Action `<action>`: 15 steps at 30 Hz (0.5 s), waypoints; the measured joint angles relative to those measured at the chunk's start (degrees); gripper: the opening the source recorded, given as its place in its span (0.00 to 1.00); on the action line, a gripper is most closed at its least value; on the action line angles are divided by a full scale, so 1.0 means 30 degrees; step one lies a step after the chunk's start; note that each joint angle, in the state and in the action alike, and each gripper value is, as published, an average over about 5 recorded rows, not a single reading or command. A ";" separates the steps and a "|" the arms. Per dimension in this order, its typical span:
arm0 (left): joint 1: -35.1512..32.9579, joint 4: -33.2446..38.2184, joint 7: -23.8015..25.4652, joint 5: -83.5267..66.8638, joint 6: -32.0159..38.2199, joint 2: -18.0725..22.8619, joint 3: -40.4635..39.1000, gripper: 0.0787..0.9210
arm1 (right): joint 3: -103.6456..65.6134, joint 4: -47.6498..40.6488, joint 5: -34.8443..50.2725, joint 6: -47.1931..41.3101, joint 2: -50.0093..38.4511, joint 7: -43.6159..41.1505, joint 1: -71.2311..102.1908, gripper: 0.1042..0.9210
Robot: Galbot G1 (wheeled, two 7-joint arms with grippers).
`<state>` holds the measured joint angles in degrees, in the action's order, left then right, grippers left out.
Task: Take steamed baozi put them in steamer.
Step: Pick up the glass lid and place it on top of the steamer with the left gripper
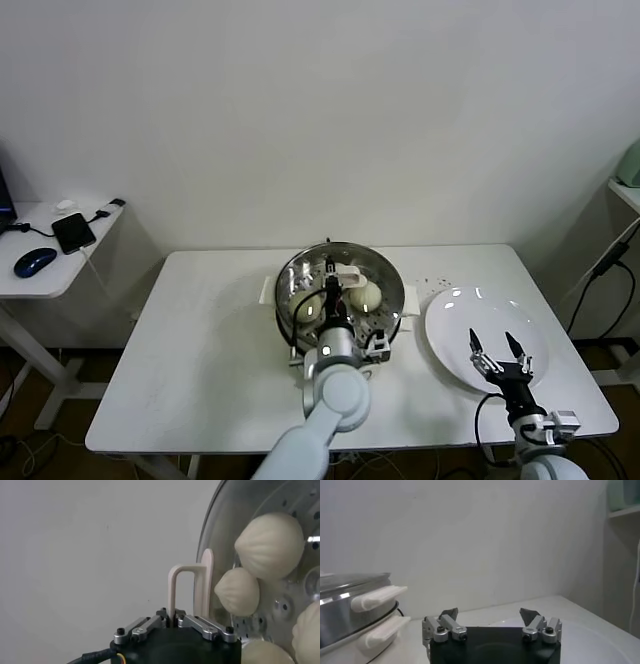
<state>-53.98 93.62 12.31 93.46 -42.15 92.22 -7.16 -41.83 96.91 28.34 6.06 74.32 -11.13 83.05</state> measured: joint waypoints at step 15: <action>-0.0720 0.0842 0.0542 0.0029 0.0343 0.0000 -0.0157 0.33 | -0.0026 -0.0062 0.0007 0.0015 0.0028 -0.0006 -0.0091 0.88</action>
<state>-56.14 96.15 13.94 93.55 -41.12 92.22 -7.63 -41.91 96.73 28.36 6.11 74.40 -11.15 82.78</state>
